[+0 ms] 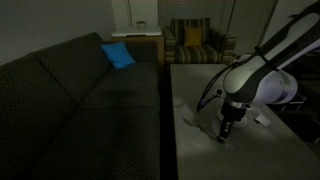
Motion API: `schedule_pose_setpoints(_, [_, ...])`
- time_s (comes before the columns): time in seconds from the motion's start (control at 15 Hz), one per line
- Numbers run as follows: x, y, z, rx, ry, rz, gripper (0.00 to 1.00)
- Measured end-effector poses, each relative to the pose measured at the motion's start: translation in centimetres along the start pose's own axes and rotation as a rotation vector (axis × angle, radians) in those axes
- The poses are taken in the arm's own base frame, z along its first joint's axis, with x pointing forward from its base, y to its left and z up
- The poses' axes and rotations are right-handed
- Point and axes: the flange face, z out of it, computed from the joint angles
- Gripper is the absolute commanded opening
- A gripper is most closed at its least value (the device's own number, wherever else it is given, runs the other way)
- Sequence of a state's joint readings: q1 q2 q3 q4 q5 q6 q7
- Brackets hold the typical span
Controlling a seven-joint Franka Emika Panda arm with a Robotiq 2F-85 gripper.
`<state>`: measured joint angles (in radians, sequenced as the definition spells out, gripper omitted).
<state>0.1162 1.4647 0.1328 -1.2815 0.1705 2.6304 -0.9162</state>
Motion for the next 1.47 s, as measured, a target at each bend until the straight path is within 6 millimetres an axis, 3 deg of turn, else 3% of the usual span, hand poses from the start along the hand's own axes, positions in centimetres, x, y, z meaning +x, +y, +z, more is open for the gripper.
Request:
schedule_pose_setpoints(0.47, [0.4,1.3,-1.2,0.006,0.044,0.206,0.04])
schedule_pose_setpoints(1.07, [4.3,1.8,-4.3,0.103,0.171,0.328,0.04])
schedule_pose_setpoints(1.47, [5.2,3.5,-6.1,0.045,0.247,0.571,0.04])
